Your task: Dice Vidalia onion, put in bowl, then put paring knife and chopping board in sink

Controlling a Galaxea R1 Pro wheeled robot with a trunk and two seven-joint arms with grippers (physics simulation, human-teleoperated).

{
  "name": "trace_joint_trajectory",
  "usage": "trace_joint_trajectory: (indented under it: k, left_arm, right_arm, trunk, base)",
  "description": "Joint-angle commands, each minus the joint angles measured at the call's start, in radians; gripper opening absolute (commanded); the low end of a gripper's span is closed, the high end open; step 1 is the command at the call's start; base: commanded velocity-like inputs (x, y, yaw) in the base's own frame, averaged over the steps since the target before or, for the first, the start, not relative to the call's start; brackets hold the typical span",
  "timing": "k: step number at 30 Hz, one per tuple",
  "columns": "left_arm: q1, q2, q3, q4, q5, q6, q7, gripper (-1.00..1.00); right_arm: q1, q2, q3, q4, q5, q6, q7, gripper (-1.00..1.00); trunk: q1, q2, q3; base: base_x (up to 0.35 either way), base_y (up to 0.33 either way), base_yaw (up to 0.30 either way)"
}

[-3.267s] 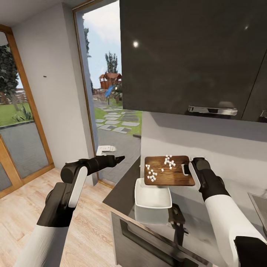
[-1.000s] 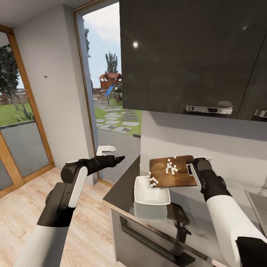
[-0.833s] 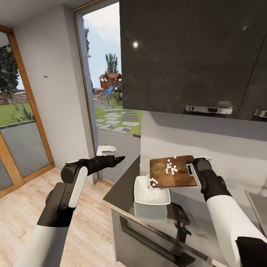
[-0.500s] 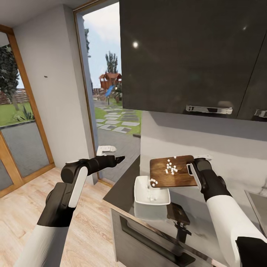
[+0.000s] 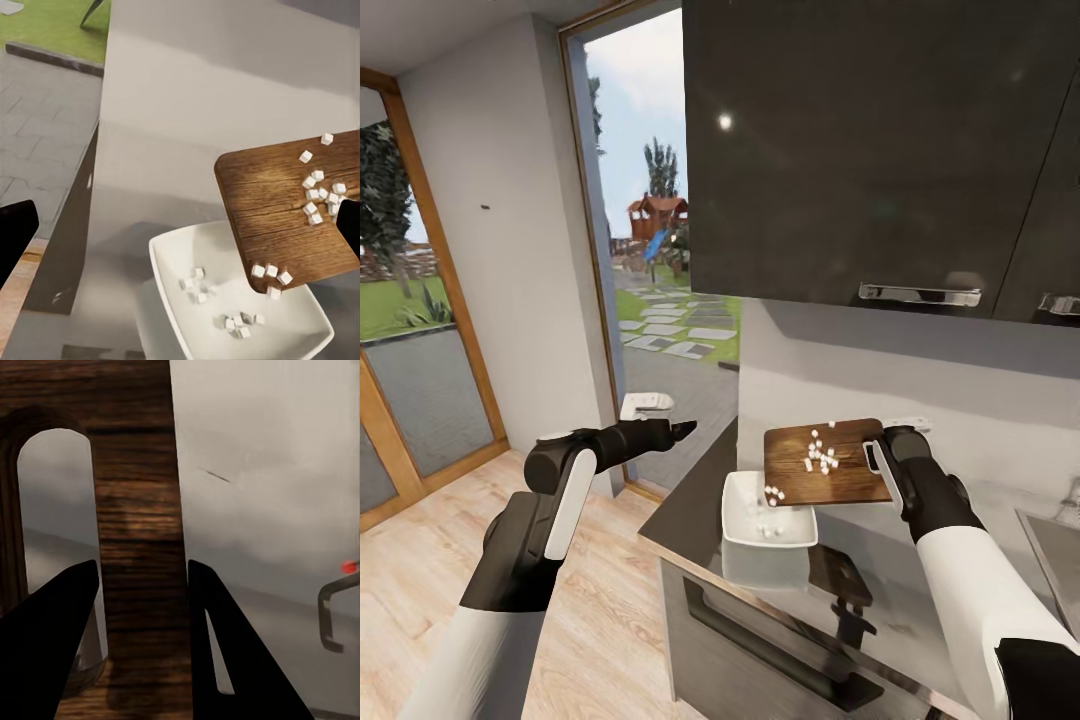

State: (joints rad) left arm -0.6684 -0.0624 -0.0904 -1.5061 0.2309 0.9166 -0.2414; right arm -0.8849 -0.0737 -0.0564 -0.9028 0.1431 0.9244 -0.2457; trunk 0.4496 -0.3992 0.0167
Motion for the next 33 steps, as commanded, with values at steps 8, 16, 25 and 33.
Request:
trace_joint_trajectory:
  k: [8,16,25,33]
  left_arm:
    - [0.000,0.000,0.000,0.000,-0.002,0.005,-0.004,1.00]
    - [0.000,0.000,0.000,0.000,-0.002,0.004,-0.004,1.00]
    - [0.000,0.000,0.000,0.000,-0.002,0.004,-0.004,1.00]
    - [0.000,0.000,0.000,0.000,-0.001,0.004,-0.004,1.00]
  right_arm:
    - [0.000,0.000,0.000,-0.001,0.009,0.001,0.005,-1.00]
    - [0.000,0.000,0.000,-0.001,0.009,-0.033,0.003,-1.00]
    - [0.000,0.000,0.029,-0.001,0.012,-0.035,0.003,-1.00]
    - [0.000,0.000,0.033,-0.001,0.012,-0.035,0.001,-1.00]
  trunk:
    - [0.000,-0.001,-0.001]
    - [0.000,-0.001,-0.001]
    - [0.000,-0.001,-0.001]
    - [0.000,-0.001,-0.001]
  base:
    - [-0.003,0.000,0.000]
    - [0.000,0.000,0.000]
    - [0.000,0.000,0.000]
    - [0.000,0.000,0.000]
